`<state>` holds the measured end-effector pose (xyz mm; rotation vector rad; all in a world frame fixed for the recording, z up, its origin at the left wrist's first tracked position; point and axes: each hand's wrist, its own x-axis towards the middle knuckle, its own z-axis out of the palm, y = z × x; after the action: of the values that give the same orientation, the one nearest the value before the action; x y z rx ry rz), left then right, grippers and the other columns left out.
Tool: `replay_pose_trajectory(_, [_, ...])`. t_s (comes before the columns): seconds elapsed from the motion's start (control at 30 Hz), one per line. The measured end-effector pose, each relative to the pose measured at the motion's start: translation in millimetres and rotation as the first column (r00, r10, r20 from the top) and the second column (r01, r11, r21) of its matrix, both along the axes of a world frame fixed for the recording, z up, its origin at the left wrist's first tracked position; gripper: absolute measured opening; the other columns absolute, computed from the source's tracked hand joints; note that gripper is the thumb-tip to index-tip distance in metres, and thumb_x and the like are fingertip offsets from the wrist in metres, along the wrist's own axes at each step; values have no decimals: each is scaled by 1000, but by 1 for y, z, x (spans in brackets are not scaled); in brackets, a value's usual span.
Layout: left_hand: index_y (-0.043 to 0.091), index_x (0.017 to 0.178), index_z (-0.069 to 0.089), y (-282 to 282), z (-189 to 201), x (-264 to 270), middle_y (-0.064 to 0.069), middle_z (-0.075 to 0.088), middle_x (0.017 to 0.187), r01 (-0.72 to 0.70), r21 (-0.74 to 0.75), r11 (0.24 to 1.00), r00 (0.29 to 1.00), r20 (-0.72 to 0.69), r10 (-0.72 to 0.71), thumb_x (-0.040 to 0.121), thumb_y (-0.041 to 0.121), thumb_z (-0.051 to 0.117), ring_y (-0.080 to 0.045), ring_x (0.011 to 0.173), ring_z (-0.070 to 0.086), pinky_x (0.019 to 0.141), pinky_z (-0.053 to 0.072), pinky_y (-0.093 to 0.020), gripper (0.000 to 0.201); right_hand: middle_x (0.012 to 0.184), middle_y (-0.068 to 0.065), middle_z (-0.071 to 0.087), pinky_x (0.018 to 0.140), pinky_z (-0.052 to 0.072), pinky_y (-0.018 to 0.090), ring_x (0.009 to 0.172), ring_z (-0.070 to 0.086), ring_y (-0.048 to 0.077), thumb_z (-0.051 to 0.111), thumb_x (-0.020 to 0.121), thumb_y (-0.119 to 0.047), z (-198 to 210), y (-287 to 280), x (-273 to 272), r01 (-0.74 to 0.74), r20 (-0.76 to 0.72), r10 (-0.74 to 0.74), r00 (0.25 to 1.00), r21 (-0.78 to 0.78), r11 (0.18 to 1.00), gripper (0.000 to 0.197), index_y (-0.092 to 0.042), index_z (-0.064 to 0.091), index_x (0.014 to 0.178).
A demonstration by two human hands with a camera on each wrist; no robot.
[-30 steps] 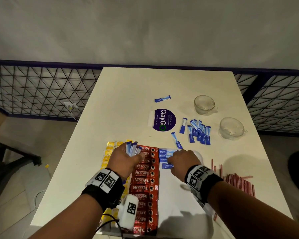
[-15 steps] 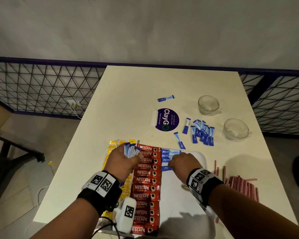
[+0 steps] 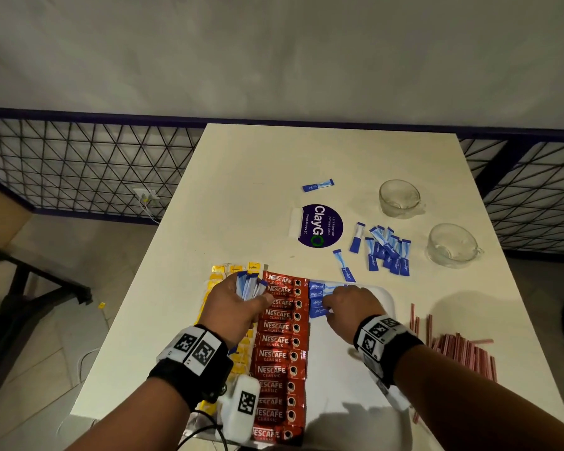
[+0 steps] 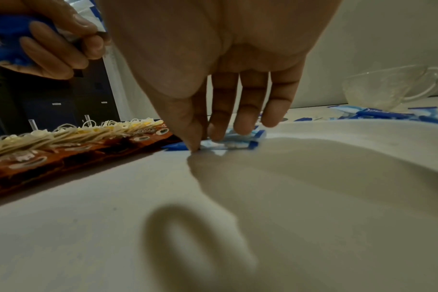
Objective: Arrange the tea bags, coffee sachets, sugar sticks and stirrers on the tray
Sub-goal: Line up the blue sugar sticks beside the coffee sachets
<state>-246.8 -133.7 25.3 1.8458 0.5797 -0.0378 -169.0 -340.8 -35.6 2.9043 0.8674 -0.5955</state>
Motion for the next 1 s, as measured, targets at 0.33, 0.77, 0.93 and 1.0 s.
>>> replay_pose_trajectory(0.33, [21, 79, 56, 0, 2, 0, 4, 56, 58, 8, 24, 1000, 1000, 7, -9, 79, 12, 77, -5, 41, 48, 41, 40, -18, 23, 113, 5, 60, 86, 45, 34, 105, 56, 25, 44, 97, -29, -2, 7, 0, 10, 15, -11, 1000, 31, 999, 27, -19, 59, 117])
replay_pose_trajectory(0.77, [19, 79, 58, -1, -2, 0, 2, 57, 60, 8, 19, 1000, 1000, -6, -8, 79, 13, 78, -9, 44, 50, 45, 43, -22, 20, 125, 3, 53, 96, 41, 32, 114, 48, 23, 43, 98, -31, -13, -12, 7, 82, -10, -81, 997, 157, 984, 34, -19, 57, 126])
replay_pose_trajectory(0.93, [19, 78, 58, -1, -1, 0, 3, 57, 59, 10, 24, 1000, 1000, -5, -10, 78, 14, 78, -8, 45, 51, 44, 43, -22, 21, 122, 2, 55, 95, 42, 31, 112, 49, 22, 45, 96, -35, -13, -12, 5, 86, -4, -87, 996, 166, 982, 33, -20, 58, 122])
replay_pose_trajectory(1.0, [19, 78, 57, -1, 0, 0, 4, 57, 59, 14, 26, 1000, 1000, -4, -14, 79, 14, 78, -5, 43, 50, 43, 42, -20, 21, 121, 2, 55, 96, 42, 32, 112, 49, 22, 47, 96, -36, -13, -12, 5, 86, -13, -85, 996, 168, 982, 33, -20, 58, 122])
